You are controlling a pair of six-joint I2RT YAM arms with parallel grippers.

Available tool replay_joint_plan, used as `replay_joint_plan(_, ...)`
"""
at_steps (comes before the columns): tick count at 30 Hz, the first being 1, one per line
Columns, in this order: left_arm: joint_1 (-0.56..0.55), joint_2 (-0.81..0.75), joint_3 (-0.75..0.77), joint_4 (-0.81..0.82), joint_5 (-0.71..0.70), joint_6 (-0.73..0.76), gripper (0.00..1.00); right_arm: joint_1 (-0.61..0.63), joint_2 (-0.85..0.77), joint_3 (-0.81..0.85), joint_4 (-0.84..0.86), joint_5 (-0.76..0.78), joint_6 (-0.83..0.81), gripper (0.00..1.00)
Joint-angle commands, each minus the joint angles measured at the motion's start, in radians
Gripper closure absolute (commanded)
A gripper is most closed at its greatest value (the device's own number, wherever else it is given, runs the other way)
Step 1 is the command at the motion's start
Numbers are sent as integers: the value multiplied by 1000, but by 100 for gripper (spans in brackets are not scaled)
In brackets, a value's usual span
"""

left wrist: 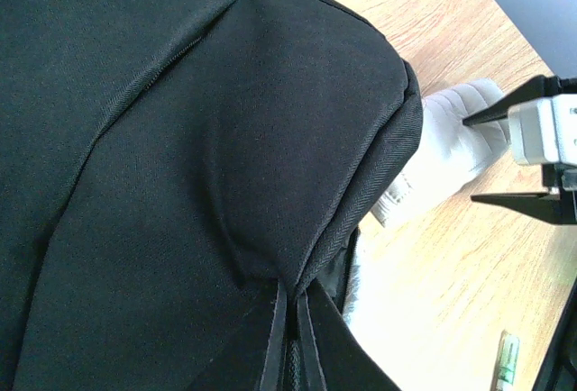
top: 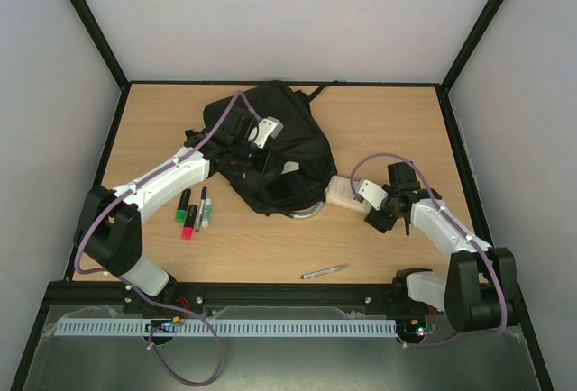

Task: Pack the student bag
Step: Pick up the stationery from the center of the board.

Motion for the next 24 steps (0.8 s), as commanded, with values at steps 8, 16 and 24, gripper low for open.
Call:
replay_joint_plan(8, 12, -4, 1, 18, 17, 8, 97, 4, 159, 119, 65, 59, 82, 33)
replay_joint_plan(16, 12, -10, -1, 17, 20, 8, 97, 4, 293, 152, 95, 86, 48, 29)
replay_joint_plan(24, 13, -13, -1, 15, 21, 9, 97, 3, 306, 167, 163, 98, 95, 73)
